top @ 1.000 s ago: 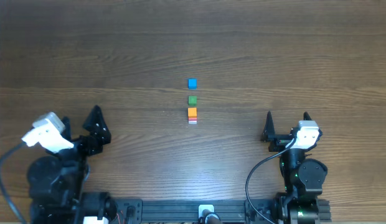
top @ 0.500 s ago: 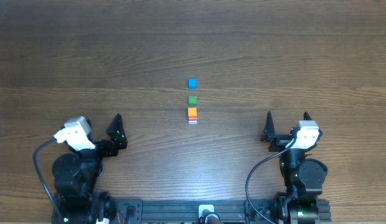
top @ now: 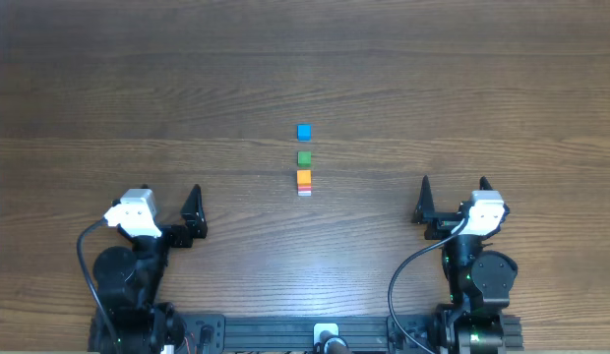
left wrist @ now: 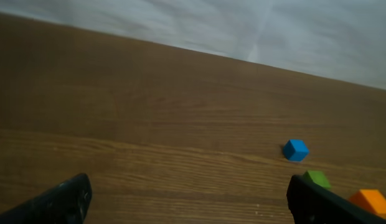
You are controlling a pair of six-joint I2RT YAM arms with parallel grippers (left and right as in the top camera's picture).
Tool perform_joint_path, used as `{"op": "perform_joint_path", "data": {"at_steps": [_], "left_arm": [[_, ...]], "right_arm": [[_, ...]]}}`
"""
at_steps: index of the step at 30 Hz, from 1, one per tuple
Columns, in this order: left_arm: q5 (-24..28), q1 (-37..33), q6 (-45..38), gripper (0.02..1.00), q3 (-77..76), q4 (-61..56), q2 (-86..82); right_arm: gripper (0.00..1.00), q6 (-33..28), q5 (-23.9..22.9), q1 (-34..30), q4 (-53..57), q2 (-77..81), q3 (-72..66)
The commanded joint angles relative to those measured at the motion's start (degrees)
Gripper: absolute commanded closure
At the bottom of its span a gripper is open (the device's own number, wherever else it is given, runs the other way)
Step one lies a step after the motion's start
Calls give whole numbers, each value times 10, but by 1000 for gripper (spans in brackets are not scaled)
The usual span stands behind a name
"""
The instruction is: Stack Cubes
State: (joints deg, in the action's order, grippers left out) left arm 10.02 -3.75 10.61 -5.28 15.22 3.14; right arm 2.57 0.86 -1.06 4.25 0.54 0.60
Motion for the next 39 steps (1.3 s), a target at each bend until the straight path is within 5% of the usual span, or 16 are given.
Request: {"op": "perform_joint_path", "data": {"at_steps": [1,25,39], "left_arm": [[8,-3,-56,20,5,-5,-9],[-51,-26,-39,18,10,-67,-30],[24,-50,4,18,34,-86,-30]], "right_arm": [[9,0,-5,3,1,-3,-3],[9,0,-5,3,1,-2,-3],[9,0,-5,3,1,-2,-3]]}}
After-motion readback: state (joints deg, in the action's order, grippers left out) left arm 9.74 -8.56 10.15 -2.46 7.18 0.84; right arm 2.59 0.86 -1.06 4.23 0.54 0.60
